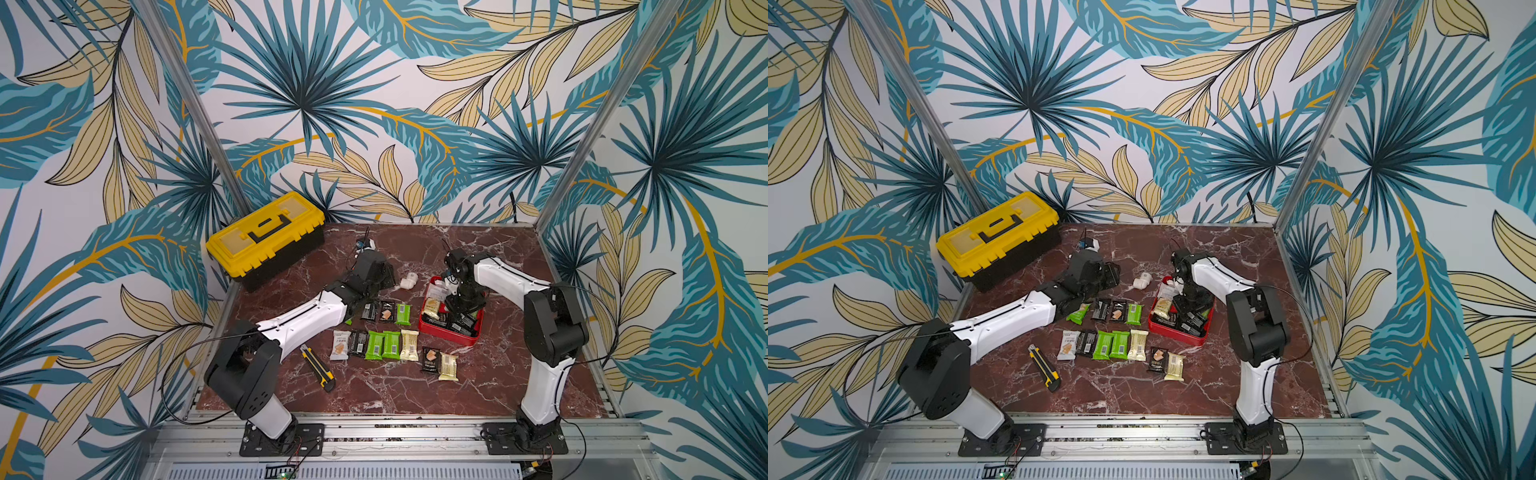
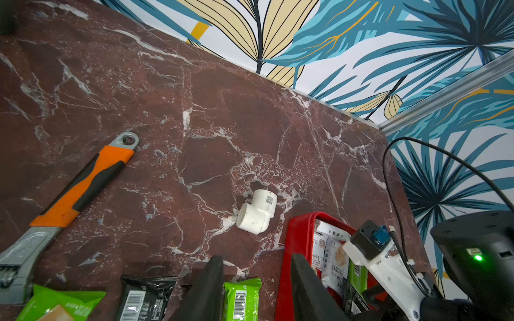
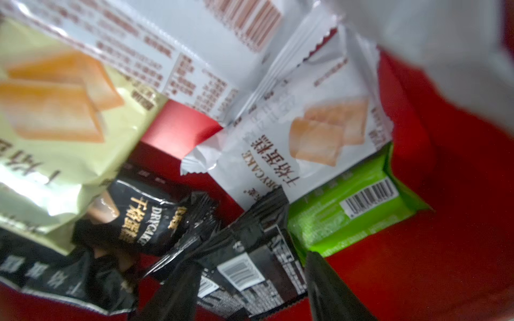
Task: Take the cookies out of the storage box
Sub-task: Pick up the cookie from the storage box.
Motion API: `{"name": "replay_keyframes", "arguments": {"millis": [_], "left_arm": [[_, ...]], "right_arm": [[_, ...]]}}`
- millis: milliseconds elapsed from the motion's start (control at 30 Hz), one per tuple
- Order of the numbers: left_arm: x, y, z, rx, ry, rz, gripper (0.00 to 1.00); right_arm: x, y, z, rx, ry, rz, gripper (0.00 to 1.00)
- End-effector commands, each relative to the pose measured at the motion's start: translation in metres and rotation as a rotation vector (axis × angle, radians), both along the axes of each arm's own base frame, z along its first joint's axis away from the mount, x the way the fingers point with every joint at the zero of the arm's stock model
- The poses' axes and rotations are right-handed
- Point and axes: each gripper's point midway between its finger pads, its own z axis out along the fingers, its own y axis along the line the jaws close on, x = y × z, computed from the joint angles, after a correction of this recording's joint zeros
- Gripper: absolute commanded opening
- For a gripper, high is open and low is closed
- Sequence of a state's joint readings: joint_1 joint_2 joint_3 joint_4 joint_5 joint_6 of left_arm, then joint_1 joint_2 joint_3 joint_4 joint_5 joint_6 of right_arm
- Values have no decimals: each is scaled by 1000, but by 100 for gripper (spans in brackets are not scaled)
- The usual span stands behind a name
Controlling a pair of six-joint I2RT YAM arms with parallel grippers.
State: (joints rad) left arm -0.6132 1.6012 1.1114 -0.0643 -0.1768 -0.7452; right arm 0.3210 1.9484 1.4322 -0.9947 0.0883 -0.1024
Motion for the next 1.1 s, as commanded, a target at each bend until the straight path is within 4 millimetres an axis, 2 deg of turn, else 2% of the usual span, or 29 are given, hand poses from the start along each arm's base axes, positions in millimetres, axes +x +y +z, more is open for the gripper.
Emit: {"name": "replay_keyframes", "arguments": {"millis": [0, 267, 533, 800, 1067], "left_arm": [[-4, 8, -5, 20, 7, 13, 44], [-5, 10, -9, 36, 18, 16, 44], [-5, 14, -7, 46, 18, 26, 44], [-4, 13, -7, 39, 20, 27, 44], [-4, 12, -6, 32, 22, 23, 44]], "right_arm": [[3, -1, 8, 16, -21, 0, 65], [4, -1, -7, 35, 20, -5, 64], [3, 5, -14, 65, 43, -17, 56], [6, 1, 0, 50, -2, -42, 50], [2, 9, 22, 116, -57, -87, 45]]}}
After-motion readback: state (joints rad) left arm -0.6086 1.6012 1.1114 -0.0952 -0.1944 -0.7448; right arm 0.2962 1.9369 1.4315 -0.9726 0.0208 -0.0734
